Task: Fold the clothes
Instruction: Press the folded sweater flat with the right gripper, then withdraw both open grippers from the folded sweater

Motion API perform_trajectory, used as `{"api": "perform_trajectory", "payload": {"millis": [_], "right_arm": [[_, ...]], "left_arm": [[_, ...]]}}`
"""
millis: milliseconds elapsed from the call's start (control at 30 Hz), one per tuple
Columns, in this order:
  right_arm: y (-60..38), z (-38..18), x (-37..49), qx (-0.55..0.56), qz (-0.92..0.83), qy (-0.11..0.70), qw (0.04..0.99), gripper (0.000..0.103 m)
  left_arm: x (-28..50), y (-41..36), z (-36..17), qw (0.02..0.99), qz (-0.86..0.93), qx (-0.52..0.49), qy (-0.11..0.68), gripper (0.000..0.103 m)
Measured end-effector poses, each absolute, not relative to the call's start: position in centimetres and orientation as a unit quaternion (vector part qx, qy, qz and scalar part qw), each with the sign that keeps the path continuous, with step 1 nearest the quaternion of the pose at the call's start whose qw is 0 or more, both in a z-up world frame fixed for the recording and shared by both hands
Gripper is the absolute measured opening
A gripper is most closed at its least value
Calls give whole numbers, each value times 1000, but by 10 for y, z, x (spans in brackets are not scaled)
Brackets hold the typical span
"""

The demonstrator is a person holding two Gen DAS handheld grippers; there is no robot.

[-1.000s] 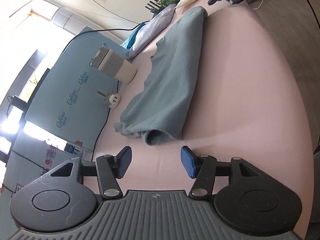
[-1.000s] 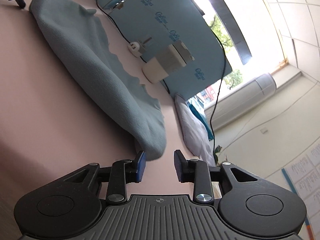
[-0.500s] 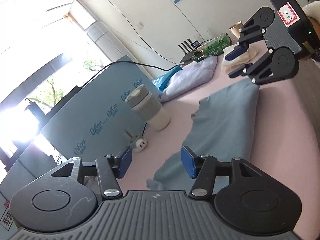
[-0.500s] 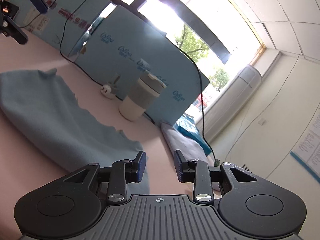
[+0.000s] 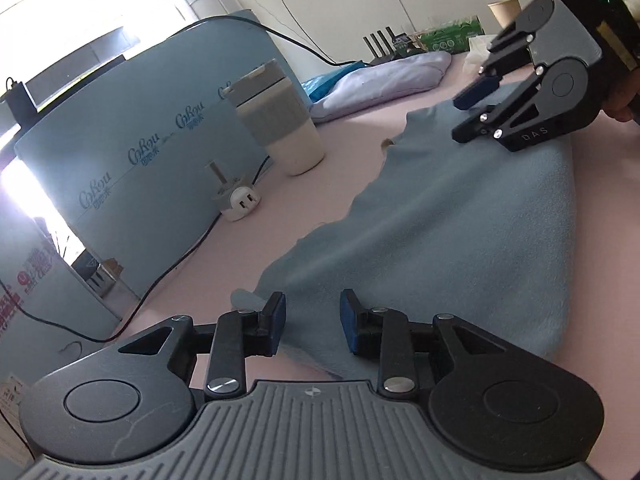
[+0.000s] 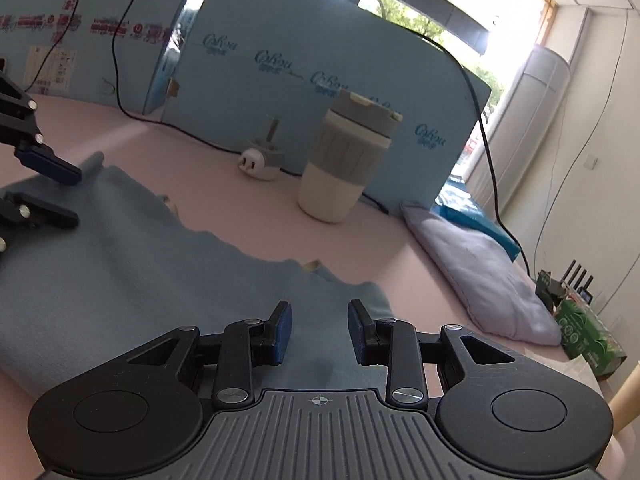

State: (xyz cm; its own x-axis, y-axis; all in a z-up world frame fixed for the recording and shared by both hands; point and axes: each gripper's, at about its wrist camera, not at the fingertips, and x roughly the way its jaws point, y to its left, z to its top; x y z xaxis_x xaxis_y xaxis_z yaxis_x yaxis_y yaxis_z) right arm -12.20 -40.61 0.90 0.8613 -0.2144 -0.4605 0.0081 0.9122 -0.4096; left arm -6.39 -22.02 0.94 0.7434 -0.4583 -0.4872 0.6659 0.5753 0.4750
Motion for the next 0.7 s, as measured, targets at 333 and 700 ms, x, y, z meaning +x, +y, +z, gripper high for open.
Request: {"api": "perform_trajectory", "payload": {"millis": [333, 700], "right_arm": [[-454, 6, -124, -171, -114, 268, 941, 39], [-434, 4, -133, -224, -136, 248, 933, 48]], "left_arm": [[-42, -197, 11, 897, -306, 256, 189, 56], [-63, -172, 26, 915, -259, 221, 216, 91]]}}
